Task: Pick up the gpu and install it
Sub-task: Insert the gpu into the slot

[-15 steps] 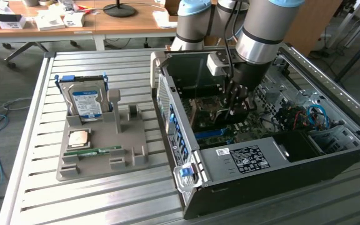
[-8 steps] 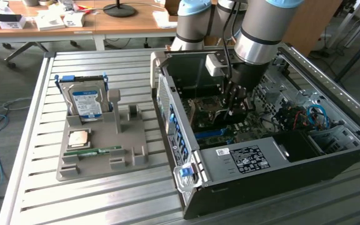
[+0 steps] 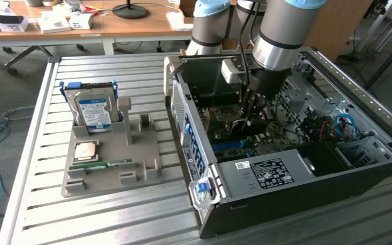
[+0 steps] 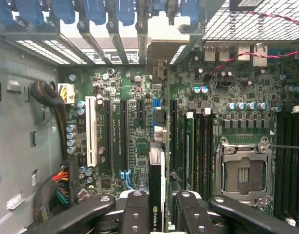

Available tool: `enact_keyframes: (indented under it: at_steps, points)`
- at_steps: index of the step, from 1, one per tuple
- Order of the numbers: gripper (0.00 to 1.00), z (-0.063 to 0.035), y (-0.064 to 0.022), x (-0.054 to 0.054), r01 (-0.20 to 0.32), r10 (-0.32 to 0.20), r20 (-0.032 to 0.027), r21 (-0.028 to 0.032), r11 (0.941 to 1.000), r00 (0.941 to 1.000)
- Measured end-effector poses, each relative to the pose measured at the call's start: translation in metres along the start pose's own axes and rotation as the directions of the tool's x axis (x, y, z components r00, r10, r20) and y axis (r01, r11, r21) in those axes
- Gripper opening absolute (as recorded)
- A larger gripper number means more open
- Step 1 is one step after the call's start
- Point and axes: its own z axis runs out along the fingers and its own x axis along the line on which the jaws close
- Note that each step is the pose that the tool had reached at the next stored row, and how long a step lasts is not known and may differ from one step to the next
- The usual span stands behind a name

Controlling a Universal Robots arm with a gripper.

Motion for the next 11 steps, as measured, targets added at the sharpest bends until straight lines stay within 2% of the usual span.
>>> enact_keyframes:
  at_steps: [11]
  points:
    - [0.26,0.0012,0.0026,0.0009,0.000,0.000,-0.0001,0.0000,1.0000,1.0000]
